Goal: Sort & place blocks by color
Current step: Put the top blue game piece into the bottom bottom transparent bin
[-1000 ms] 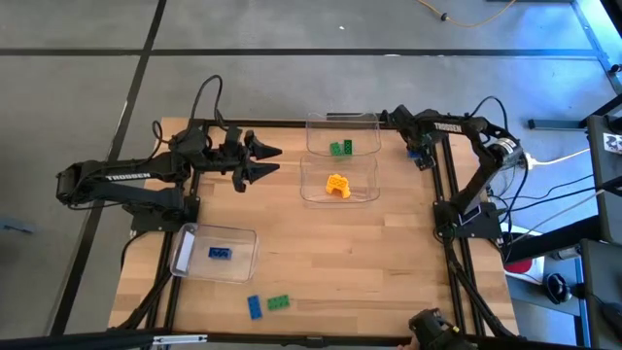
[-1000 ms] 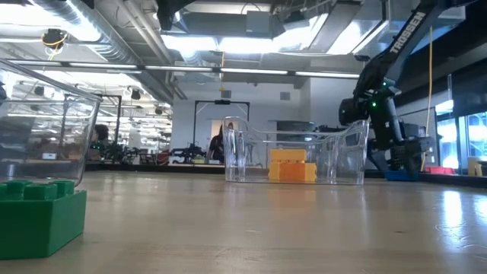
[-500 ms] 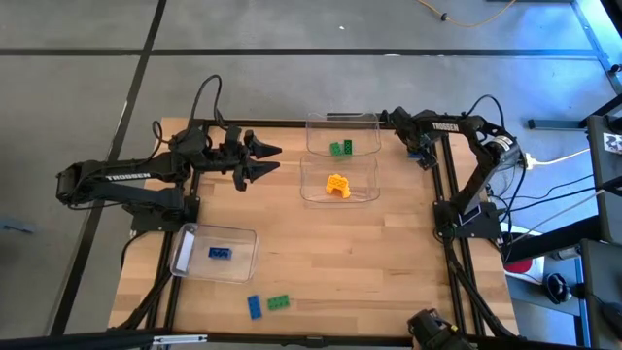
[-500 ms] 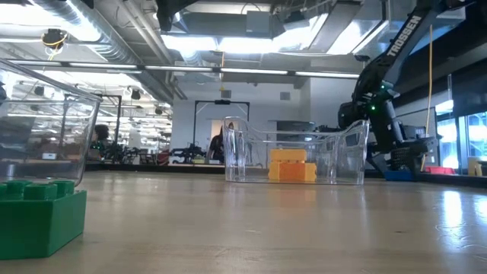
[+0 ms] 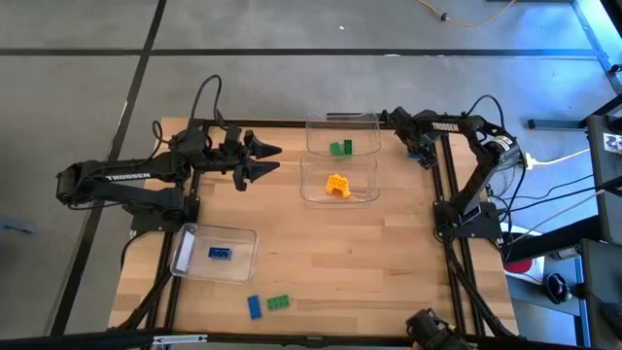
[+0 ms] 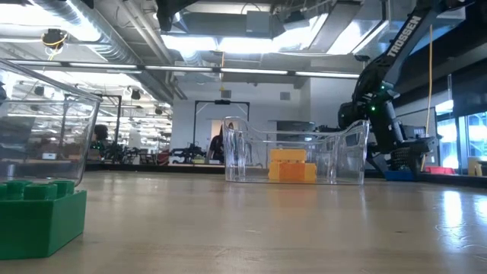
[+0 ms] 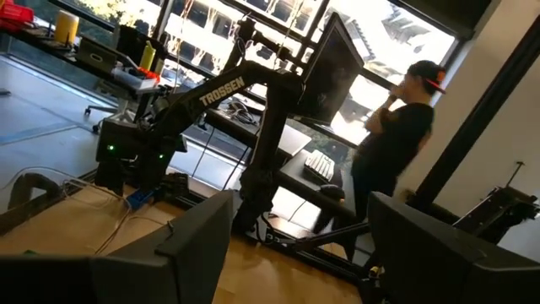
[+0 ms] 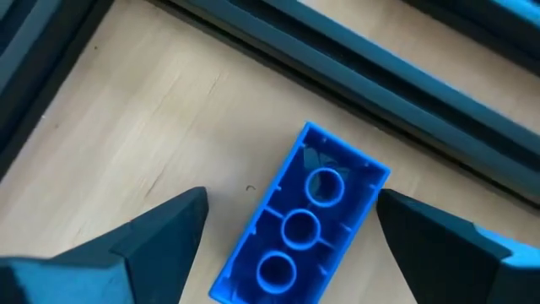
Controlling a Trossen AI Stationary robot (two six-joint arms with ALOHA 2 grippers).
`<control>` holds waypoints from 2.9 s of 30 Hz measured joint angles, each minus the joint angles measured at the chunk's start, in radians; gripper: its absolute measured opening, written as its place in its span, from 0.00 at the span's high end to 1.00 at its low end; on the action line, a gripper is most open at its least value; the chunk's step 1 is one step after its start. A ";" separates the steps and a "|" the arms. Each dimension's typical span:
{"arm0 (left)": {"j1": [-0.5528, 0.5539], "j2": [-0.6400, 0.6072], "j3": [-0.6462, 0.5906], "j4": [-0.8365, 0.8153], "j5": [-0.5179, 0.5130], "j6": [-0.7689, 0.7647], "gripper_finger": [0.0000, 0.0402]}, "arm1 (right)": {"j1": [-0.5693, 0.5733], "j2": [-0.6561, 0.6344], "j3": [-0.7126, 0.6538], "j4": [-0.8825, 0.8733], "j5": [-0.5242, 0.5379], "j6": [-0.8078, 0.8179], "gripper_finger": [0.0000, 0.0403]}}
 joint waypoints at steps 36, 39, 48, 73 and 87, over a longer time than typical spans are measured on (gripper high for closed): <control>0.000 0.000 0.000 0.000 0.032 -0.082 0.34 | 0.128 0.004 0.001 0.053 -0.009 0.058 0.13; 0.000 0.000 0.000 0.000 0.032 -0.083 0.34 | 0.127 0.002 0.001 0.050 -0.003 0.145 0.13; 0.000 0.000 0.000 0.000 0.031 -0.084 0.34 | 0.127 0.002 -0.001 0.047 0.049 0.298 0.13; 0.000 0.000 0.000 0.000 0.030 -0.084 0.34 | 0.126 0.002 -0.001 -0.277 0.150 -0.161 0.13; -0.001 0.000 0.000 0.000 0.029 -0.110 0.34 | 0.124 -0.005 0.002 -0.125 0.022 -0.819 0.16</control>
